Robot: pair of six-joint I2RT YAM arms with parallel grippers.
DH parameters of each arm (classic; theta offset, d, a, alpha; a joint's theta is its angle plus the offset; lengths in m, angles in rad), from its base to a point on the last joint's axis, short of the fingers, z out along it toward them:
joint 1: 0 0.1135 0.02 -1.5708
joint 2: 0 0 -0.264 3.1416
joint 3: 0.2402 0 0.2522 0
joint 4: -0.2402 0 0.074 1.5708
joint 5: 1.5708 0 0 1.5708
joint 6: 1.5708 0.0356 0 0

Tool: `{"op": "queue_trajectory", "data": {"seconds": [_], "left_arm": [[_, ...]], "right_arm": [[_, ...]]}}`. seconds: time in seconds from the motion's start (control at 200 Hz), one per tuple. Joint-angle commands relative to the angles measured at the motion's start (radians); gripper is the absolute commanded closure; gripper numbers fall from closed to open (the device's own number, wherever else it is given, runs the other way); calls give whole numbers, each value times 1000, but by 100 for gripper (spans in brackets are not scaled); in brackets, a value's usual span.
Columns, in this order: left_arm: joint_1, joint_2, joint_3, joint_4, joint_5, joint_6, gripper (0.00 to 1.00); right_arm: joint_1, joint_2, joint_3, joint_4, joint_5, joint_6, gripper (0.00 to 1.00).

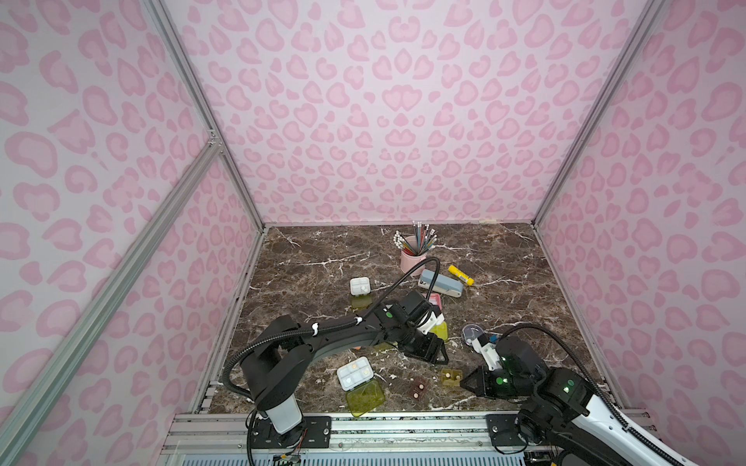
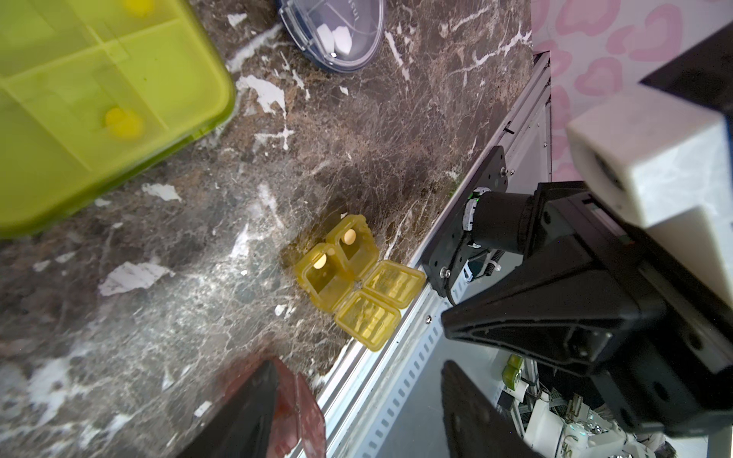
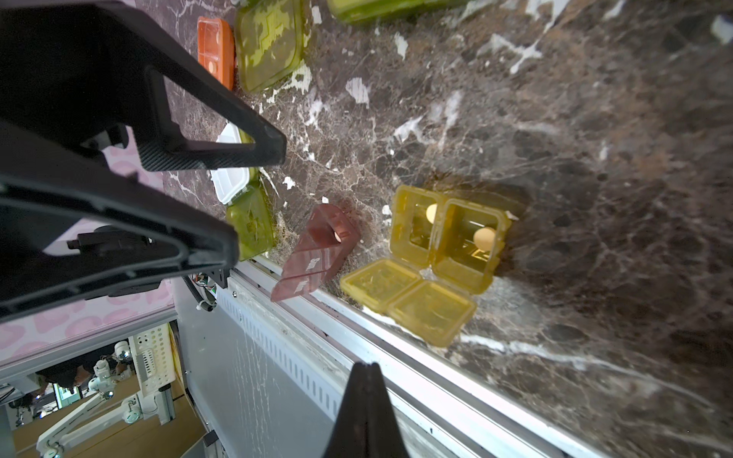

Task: Close pillboxes
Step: Close the lid on the pillbox.

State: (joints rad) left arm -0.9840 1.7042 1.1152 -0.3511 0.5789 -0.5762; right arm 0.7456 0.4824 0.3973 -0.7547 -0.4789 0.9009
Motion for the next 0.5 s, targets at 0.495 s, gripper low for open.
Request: {"op": "queue_trajectory", "data": {"seconds": [0.495], "left_arm": [[-13, 37, 31, 41, 29, -5, 36]], "right_arm": [[23, 119, -18, 47, 40, -34, 100]]}}
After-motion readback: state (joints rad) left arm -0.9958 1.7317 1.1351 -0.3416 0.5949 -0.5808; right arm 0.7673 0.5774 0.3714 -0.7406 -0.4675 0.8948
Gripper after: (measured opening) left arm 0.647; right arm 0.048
